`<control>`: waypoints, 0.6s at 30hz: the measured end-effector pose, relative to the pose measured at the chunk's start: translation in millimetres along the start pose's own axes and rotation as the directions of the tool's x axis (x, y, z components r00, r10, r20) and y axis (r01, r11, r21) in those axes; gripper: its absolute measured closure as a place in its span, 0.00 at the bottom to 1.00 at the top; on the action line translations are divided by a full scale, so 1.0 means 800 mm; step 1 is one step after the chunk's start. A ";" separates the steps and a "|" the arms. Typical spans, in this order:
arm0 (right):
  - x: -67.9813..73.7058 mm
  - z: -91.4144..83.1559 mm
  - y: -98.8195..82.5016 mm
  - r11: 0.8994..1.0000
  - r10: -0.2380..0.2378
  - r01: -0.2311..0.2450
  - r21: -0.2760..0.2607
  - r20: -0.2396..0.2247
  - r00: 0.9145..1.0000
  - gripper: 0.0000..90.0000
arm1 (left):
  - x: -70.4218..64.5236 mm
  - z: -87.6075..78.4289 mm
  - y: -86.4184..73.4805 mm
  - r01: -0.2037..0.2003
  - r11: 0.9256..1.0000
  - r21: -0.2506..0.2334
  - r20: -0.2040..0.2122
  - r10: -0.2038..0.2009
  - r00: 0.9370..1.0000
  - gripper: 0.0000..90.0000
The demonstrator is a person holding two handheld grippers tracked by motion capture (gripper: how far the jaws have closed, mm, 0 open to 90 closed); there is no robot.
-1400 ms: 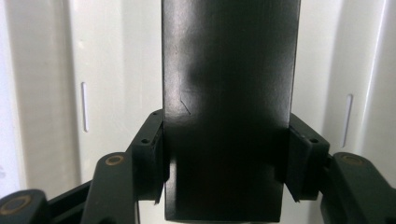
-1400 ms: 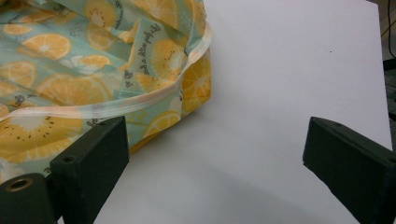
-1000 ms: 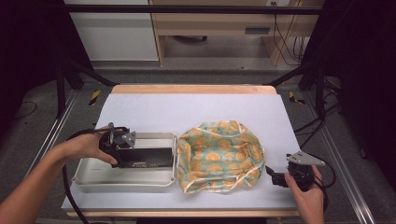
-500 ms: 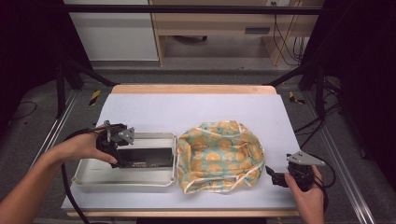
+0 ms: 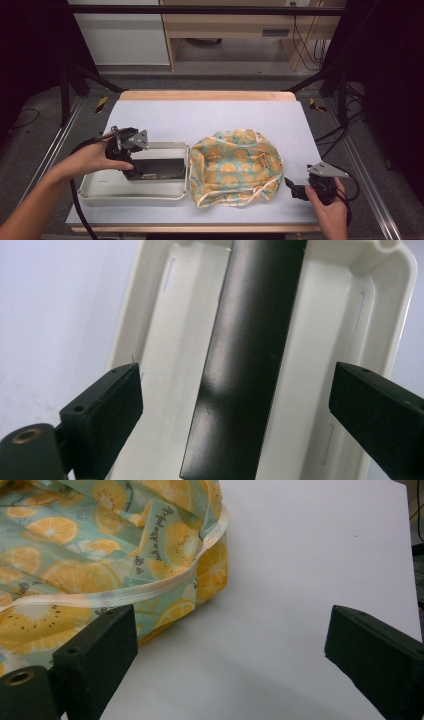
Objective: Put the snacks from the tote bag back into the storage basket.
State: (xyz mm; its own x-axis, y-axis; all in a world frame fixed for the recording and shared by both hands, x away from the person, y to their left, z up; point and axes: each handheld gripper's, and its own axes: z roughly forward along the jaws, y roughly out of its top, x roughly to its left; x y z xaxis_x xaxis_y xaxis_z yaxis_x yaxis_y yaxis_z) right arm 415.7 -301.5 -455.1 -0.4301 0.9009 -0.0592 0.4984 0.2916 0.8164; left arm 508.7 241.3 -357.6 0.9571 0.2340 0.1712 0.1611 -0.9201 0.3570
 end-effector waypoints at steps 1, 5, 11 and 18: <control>0.000 0.000 0.000 1.000 -0.001 0.001 -0.001 0.000 1.000 0.08 | -0.001 -0.002 0.002 0.006 1.000 -0.010 -0.005 -0.006 1.000 0.08; 0.000 0.000 0.000 1.000 0.002 -0.002 -0.002 0.002 1.000 0.08 | -0.005 -0.011 0.007 0.048 0.997 -0.057 -0.024 -0.049 0.999 0.08; 0.000 0.000 0.000 1.000 0.004 -0.004 -0.003 0.002 1.000 0.08 | -0.015 -0.018 0.013 0.068 0.992 -0.107 -0.036 -0.072 0.997 0.08; 0.000 -0.001 0.000 1.000 0.004 -0.004 -0.006 0.003 1.000 0.08 | -0.024 -0.018 0.018 0.080 0.987 -0.136 -0.043 -0.087 0.995 0.07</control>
State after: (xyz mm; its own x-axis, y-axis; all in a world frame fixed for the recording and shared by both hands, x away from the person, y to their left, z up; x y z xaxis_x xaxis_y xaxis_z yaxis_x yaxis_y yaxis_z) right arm 415.3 -302.0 -454.9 -0.4258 0.9030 -0.0581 0.4955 0.2864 0.8200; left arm 488.9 228.1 -342.9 0.9281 0.3265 0.1792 0.2032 -0.8471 0.4910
